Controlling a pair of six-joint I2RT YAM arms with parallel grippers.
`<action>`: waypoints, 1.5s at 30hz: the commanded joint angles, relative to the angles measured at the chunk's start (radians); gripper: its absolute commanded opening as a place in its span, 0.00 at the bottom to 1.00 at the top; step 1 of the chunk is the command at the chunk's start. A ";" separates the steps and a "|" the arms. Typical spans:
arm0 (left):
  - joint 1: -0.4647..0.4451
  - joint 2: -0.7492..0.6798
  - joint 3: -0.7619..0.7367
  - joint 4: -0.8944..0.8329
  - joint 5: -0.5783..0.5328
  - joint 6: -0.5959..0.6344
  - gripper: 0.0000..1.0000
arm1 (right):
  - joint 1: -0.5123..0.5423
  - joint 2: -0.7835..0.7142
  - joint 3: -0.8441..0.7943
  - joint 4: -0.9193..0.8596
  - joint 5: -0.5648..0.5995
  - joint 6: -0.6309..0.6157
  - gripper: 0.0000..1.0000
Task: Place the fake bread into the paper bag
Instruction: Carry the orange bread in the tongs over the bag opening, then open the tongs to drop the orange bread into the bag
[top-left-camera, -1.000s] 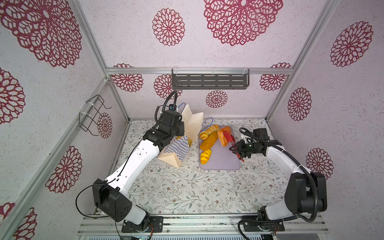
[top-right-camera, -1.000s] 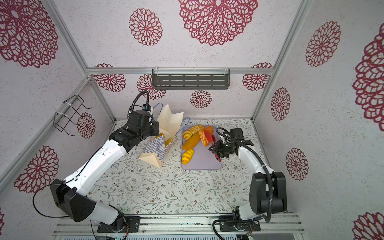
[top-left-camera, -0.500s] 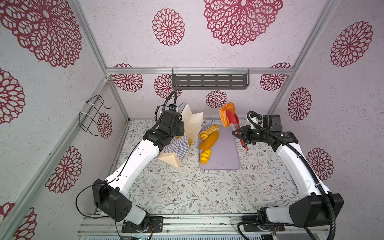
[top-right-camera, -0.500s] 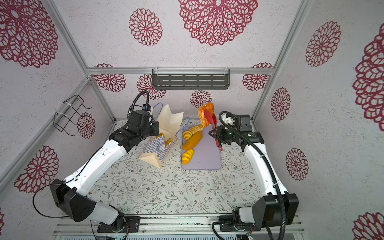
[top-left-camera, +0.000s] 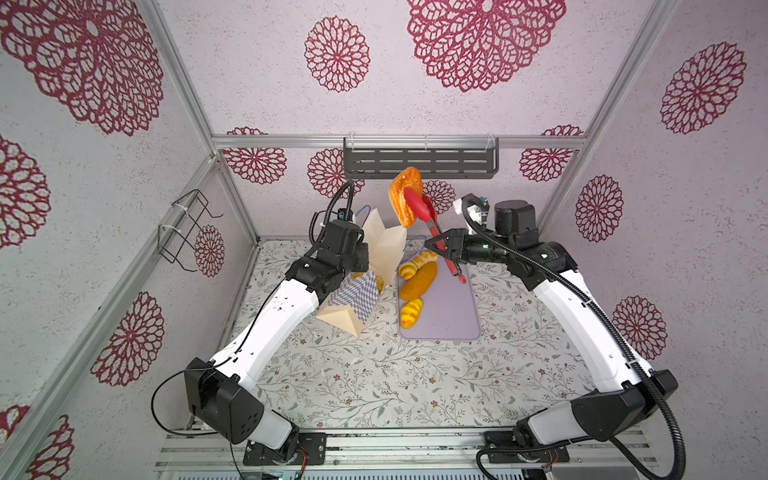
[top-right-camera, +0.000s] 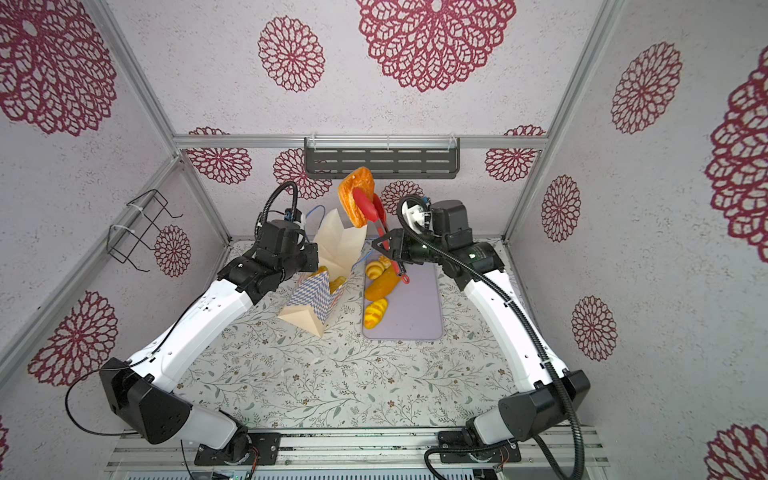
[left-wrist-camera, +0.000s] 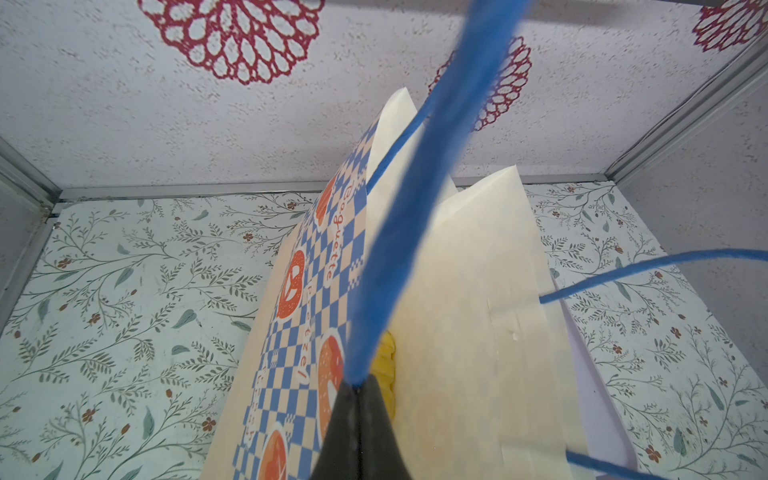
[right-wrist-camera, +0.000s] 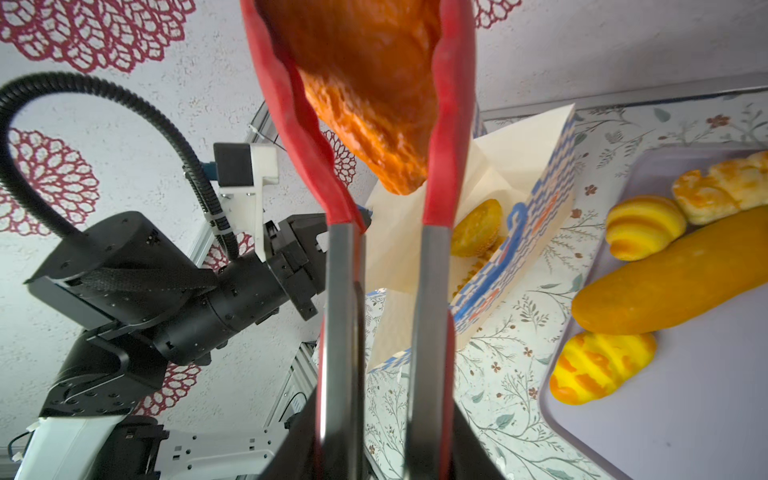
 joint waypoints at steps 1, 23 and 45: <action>0.002 -0.036 0.005 0.018 0.005 -0.008 0.00 | 0.022 -0.004 0.026 0.081 0.017 0.019 0.35; 0.003 -0.038 0.016 0.012 0.010 -0.009 0.00 | 0.067 -0.026 -0.109 -0.137 0.063 -0.123 0.36; 0.001 -0.042 0.019 0.004 0.013 -0.015 0.00 | 0.079 0.023 -0.058 -0.229 0.056 -0.213 0.57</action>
